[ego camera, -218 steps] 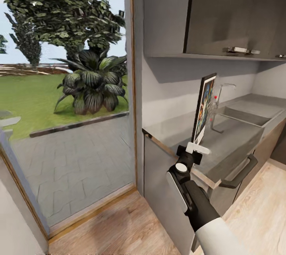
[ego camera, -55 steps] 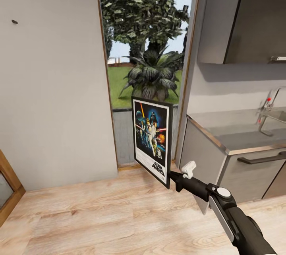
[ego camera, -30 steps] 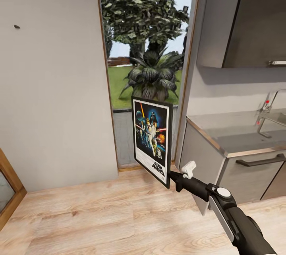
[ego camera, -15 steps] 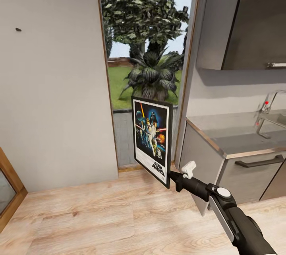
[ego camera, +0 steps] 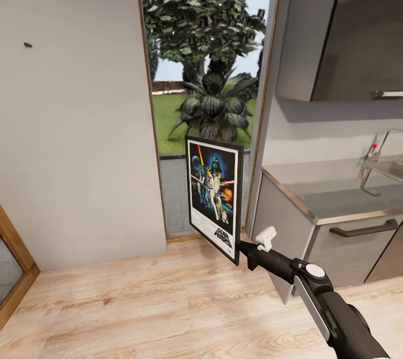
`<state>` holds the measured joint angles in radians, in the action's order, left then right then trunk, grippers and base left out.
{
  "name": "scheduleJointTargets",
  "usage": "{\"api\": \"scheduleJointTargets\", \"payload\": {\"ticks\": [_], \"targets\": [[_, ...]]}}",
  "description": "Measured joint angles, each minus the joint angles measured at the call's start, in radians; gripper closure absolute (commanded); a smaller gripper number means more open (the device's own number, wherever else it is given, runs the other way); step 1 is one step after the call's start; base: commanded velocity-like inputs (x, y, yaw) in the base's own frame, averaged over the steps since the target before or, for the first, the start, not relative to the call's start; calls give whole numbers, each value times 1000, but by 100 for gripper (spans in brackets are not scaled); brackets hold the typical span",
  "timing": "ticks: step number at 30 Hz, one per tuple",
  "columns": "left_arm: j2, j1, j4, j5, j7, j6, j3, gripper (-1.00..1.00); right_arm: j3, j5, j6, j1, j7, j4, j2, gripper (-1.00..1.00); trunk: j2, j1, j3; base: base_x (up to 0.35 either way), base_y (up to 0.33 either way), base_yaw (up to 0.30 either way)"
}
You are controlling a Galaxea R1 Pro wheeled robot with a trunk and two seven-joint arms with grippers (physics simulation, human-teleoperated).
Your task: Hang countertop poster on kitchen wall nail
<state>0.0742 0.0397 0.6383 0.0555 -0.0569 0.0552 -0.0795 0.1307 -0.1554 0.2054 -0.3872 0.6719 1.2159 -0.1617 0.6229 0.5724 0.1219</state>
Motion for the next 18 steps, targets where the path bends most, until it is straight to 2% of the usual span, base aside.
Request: {"api": "scheduleJointTargets", "payload": {"ticks": [18], "targets": [[0,0,0,0,0,0,0,-100,0,0,0,0,0,0,1,100,-126,-69,-57,0,0,0]]}}
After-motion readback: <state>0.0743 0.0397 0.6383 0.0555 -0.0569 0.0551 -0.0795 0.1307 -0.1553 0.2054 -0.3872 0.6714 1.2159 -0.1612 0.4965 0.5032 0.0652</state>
